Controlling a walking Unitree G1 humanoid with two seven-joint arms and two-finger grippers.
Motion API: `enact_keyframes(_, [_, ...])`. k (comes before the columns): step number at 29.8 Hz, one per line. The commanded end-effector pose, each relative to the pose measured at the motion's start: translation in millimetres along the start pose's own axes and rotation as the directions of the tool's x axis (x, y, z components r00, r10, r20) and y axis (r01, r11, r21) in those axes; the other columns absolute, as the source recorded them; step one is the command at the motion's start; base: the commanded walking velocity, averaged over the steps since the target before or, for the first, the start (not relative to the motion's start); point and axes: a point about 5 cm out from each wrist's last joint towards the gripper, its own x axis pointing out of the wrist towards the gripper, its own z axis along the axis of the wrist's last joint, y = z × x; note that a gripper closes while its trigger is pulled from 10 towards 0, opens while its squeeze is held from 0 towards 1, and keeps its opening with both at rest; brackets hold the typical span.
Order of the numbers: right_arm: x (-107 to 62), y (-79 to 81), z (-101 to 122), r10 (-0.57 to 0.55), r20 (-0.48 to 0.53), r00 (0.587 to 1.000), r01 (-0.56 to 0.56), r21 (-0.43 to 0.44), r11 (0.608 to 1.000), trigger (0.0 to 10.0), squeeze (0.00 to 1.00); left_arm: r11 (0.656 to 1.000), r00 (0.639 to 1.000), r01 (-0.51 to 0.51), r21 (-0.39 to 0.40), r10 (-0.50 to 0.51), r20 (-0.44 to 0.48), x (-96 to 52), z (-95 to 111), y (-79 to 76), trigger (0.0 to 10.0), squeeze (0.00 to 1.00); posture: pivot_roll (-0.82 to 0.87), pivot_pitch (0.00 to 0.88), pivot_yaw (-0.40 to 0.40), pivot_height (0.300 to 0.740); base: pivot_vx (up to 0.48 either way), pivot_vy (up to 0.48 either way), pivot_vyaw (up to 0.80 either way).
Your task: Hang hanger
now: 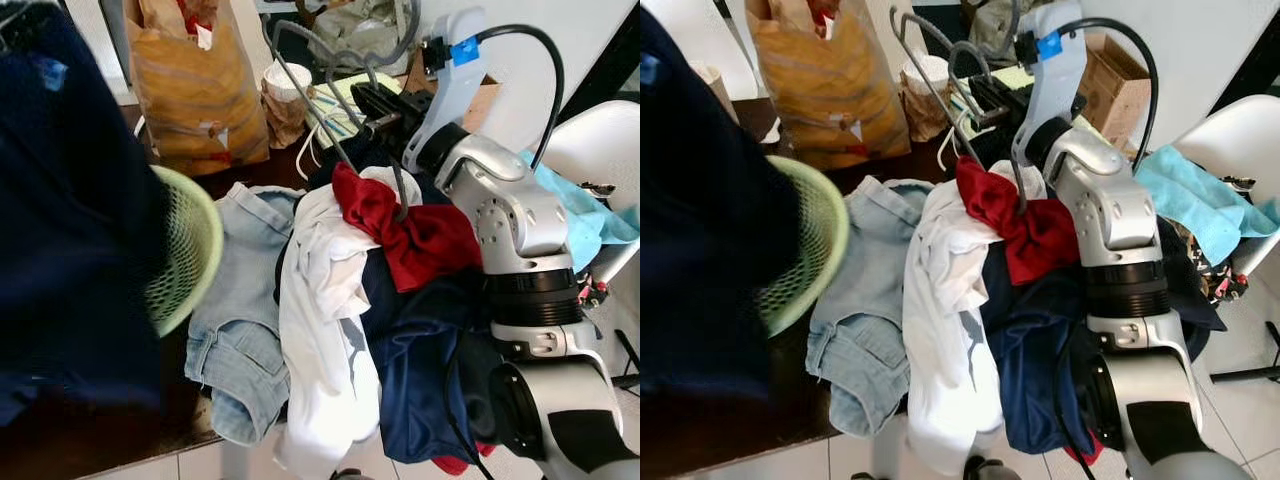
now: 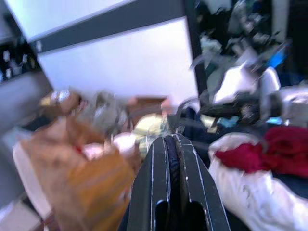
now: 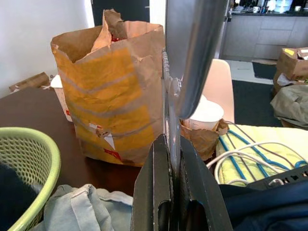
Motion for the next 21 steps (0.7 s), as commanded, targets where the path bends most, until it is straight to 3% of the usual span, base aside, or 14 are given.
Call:
enact_keyframes(1, [0.2,-0.3,-1.4,0.0,0.007,1.0,-0.001,0.011,1.0,10.0,0.0,0.998,0.999,0.032,0.045,-0.034,0.027,-4.4,14.6,-5.6,0.0,0.0,0.05,0.158,-0.036,0.74,0.0,0.0,0.0])
enact_keyframes(4, [1.1,-1.0,-1.4,-0.001,0.018,1.0,0.0,0.018,1.0,10.0,0.0,0.991,0.985,0.117,0.062,-0.124,0.123,-2.4,35.1,-13.6,0.0,0.0,0.07,0.137,-0.032,0.74,0.0,0.0,0.0])
enact_keyframes(7, [2.1,-1.3,-1.5,-0.002,0.024,1.0,0.001,0.023,1.0,10.0,0.0,0.985,0.975,0.154,0.072,-0.164,0.153,-1.4,42.9,-17.6,0.0,0.0,0.07,0.133,-0.03,0.74,0.0,0.0,0.0])
enact_keyframes(8, [3.6,-0.8,-1.6,0.001,0.032,0.999,-0.002,0.033,0.999,10.0,0.0,0.98,0.964,0.178,0.088,-0.191,0.182,-0.2,50.8,-21.3,4.4,0.0,0.08,0.126,-0.027,0.74,0.0,0.0,0.0])
enact_keyframes(9, [3.6,-0.8,-1.6,0.001,0.032,0.999,-0.002,0.033,0.999,10.0,0.0,0.98,0.964,0.178,0.088,-0.191,0.182,-0.2,50.8,-21.3,4.4,0.0,0.08,0.126,-0.027,0.74,0.0,0.0,0.0])
enact_keyframes(10, [4.7,0.0,-1.9,0.004,0.038,0.999,-0.006,0.041,0.999,10.0,0.0,0.978,0.958,0.188,0.092,-0.204,0.204,0.6,55.5,-23.4,6.6,0.0,0.08,0.123,-0.026,0.74,0.0,0.0,0.0])
enact_keyframes(12, [4.7,0.0,-1.9,0.004,0.038,0.999,-0.006,0.041,0.999,10.0,0.0,0.978,0.958,0.188,0.092,-0.204,0.204,0.6,55.5,-23.4,6.6,0.0,0.08,0.123,-0.026,0.74,0.0,0.0,0.0])
enact_keyframes(13, [5.5,1.9,-1.5,0.018,0.052,0.998,-0.021,0.062,0.998,10.0,0.0,0.975,0.948,0.203,0.091,-0.219,0.229,1.6,60.1,-26.3,10.0,0.0,0.08,0.117,-0.024,0.74,0.0,0.0,0.0])
enact_keyframes(16, [5.6,5.6,2.4,0.056,0.106,0.993,-0.069,0.126,0.99,10.0,0.0,0.968,0.932,0.241,0.07,-0.251,0.26,1.1,66.9,-32.4,10.0,0.0,0.08,0.112,-0.022,0.74,0.0,0.0,0.0])
enact_keyframes(17, [4.0,7.9,9.3,0.089,0.179,0.98,-0.126,0.206,0.97,10.0,0.0,0.957,0.917,0.286,0.051,-0.289,0.275,0.2,72.5,-39.0,10.0,0.0,0.08,0.11,-0.02,0.74,-0.33,0.0,0.0])
enact_keyframes(19, [1.2,8.6,16.0,0.111,0.246,0.963,-0.179,0.275,0.945,10.0,0.0,0.946,0.901,0.32,0.044,-0.319,0.293,0.5,77.3,-44.0,10.0,0.0,0.08,0.11,-0.016,0.74,-0.33,0.0,0.0])
enact_keyframes(21, [0.0,8.7,18.1,0.116,0.269,0.956,-0.197,0.297,0.934,10.0,0.0,0.943,0.897,0.329,0.042,-0.326,0.3,0.5,79.0,-45.3,10.0,0.0,0.08,0.109,-0.016,0.74,-0.33,0.0,0.0])
